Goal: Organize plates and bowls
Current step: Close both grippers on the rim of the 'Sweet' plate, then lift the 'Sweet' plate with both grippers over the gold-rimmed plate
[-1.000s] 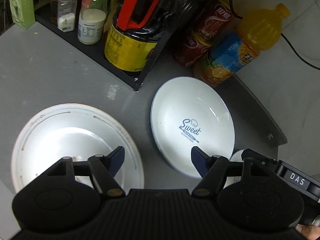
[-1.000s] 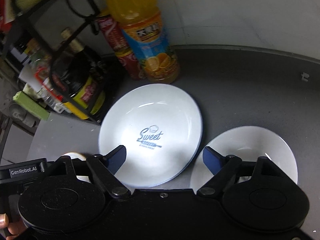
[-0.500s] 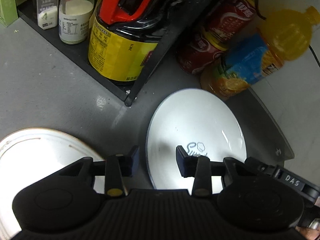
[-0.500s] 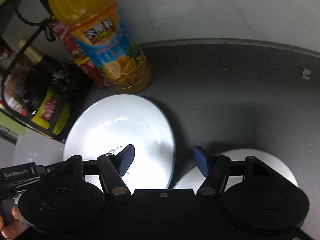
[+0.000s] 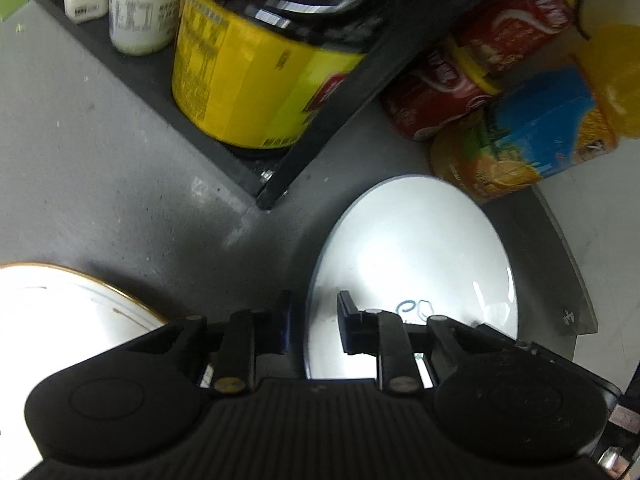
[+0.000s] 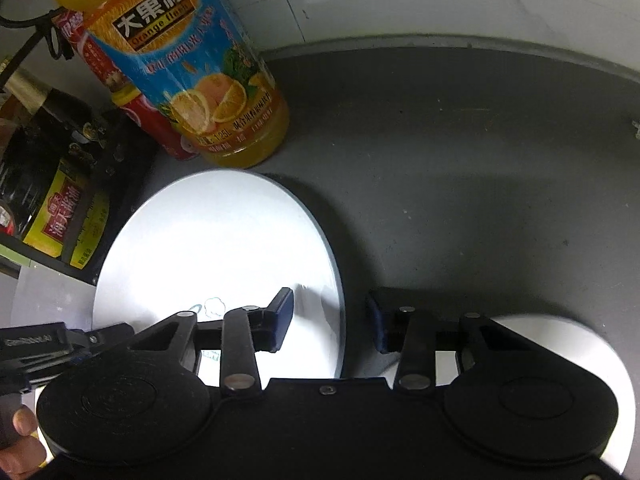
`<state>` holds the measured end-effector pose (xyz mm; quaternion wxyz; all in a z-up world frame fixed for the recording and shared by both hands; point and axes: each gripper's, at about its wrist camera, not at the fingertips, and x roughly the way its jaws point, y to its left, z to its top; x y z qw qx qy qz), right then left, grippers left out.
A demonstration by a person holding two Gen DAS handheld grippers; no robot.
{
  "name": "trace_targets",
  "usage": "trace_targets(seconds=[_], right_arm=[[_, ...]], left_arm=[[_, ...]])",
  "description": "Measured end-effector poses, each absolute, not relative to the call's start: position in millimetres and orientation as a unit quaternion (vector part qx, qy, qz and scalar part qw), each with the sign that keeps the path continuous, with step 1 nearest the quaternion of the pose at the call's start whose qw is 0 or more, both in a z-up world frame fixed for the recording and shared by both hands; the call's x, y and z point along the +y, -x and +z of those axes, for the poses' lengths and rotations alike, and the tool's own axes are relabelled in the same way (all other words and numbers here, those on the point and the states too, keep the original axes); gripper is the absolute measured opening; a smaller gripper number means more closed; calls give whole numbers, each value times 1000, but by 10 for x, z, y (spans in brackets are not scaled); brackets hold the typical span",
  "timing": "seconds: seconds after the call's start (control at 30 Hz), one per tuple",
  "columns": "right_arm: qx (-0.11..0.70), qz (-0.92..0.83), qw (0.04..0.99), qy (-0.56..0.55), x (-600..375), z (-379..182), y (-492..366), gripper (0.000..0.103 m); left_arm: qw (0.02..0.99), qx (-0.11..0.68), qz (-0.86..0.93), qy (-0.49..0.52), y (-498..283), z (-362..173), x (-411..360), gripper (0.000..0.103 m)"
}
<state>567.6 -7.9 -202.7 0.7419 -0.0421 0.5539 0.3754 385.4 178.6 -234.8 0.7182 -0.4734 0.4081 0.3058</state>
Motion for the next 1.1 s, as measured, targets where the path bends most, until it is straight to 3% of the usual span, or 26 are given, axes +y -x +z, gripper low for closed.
trace_targets(seconds=[0.13,0.2,0.47,1.1], right_arm=[[552,384,739,43,-45,-2023,-5713,36],[557,383,737,33,-46,-2024,-5749,26],[556,383,738,28,-3,-2021,-5817,25],[592,374,710,-72,-410,-1900,-5849,7]], left_arm=[[716,397,299,490,-3868,-2390,1827,13],[715,395,300,493,-3868,-2402,1834,13],[710,384,289,515,-3832,-2441,1939,12],[724,373,248,525,-3723,-2273,2108,7]])
